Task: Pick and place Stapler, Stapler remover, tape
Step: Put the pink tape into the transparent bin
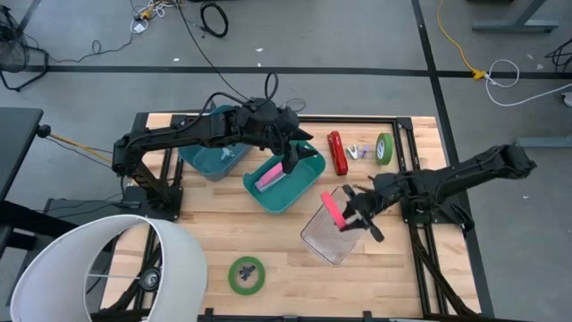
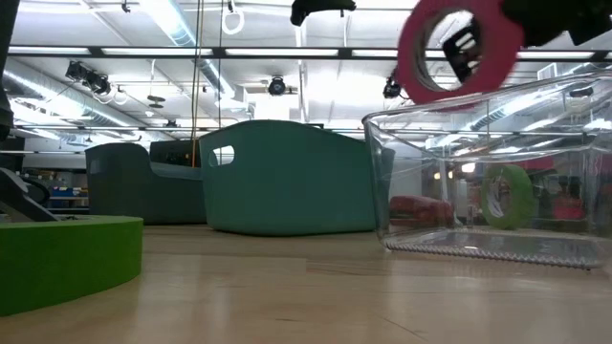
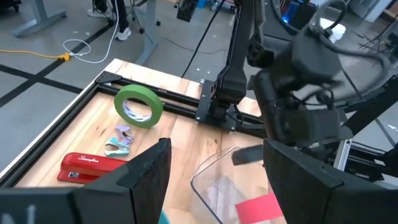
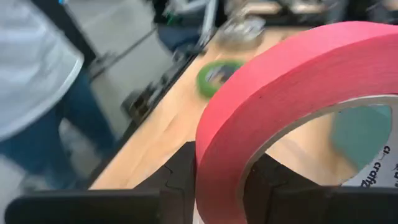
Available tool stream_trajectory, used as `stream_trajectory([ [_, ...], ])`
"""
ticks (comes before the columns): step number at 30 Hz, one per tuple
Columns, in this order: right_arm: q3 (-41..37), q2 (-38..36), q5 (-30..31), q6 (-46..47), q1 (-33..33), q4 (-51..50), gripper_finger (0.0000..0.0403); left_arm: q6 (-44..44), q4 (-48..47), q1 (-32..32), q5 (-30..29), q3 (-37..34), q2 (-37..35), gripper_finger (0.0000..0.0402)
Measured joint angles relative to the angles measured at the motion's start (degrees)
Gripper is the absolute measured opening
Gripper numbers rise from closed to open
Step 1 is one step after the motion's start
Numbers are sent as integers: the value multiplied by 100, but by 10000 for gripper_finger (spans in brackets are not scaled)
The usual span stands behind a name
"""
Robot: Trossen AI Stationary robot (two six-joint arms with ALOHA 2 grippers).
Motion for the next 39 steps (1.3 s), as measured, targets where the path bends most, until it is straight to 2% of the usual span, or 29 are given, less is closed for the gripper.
stream_trajectory([
  [6, 0, 0, -49, -107, 200, -745, 94, -2, -4, 0, -32, 0, 0, 257],
  [12, 0, 1, -48, 50, 264, -874, 100, -2, -4, 0, -33, 0, 0, 257],
  [16, 0, 2, 12, 414, 264, -900, 121, -2, -4, 0, -33, 0, 2, 257],
  [28, 0, 2, 164, 448, 260, -1107, 195, -7, -4, 0, -33, 0, 7, 257],
  [39, 0, 2, 164, 446, 260, -1098, 226, -7, -4, 0, -33, 0, 7, 256],
])
